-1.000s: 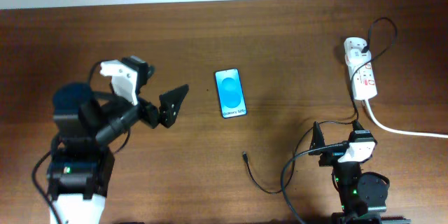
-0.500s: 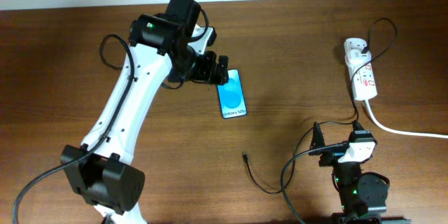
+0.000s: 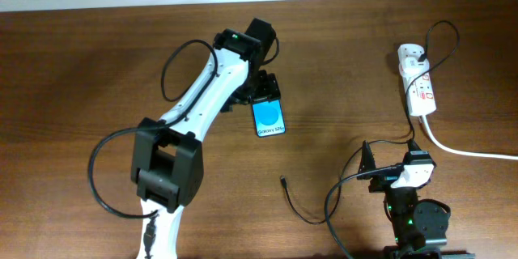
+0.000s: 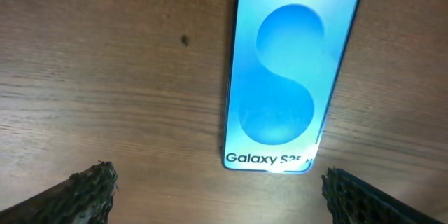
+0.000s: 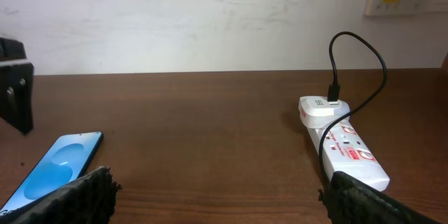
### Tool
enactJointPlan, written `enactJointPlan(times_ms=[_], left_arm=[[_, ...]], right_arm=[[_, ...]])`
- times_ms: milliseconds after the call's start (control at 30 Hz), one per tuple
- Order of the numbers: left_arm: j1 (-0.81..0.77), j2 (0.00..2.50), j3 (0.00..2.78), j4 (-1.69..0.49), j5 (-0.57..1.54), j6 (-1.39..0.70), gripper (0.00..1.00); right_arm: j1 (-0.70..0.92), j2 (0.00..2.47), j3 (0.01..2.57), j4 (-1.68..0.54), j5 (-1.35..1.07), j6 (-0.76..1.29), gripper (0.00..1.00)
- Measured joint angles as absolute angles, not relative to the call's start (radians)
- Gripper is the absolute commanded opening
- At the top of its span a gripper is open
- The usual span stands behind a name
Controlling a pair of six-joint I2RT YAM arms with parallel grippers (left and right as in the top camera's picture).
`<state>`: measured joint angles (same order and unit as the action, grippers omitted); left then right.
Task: Plug charger to phone and switch on socket
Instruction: 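Move the left gripper over the blue-screened phone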
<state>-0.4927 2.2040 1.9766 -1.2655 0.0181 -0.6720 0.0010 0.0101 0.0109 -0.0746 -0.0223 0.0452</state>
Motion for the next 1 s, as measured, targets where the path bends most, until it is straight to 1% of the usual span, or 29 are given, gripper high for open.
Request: enactJointPlan(times_ms=[133, 300, 400, 500, 700, 1000], left_arm=[[-0.499, 2.218, 1.976, -1.188, 0.051, -0.676, 0.99], [-0.503, 2.270, 1.977, -1.171, 0.056, -0.731, 0.99], [-0.541, 2.288, 1.977, -1.109, 0.048, -0.742, 0.99], [-0.568, 2.288, 1.977, -1.101, 0.018, -0.753, 0.99], [-0.567, 2.347, 1.977, -1.096, -0.007, -0.758, 0.99], [-0.567, 2.349, 1.977, -1.059, -0.060, -0.783, 0.99]], right_arm=[[0.001, 0.010, 0.011, -0.075, -0.022, 0.045, 0.98], [0.001, 0.010, 0.011, -0.075, -0.022, 0.044, 0.98], [0.001, 0.010, 0.011, -0.075, -0.022, 0.044, 0.99], [0.001, 0.010, 0.011, -0.075, -0.022, 0.044, 0.98], [0.001, 0.010, 0.011, -0.075, -0.022, 0.045, 0.98], [0.001, 0.010, 0.011, -0.075, -0.022, 0.044, 0.98]])
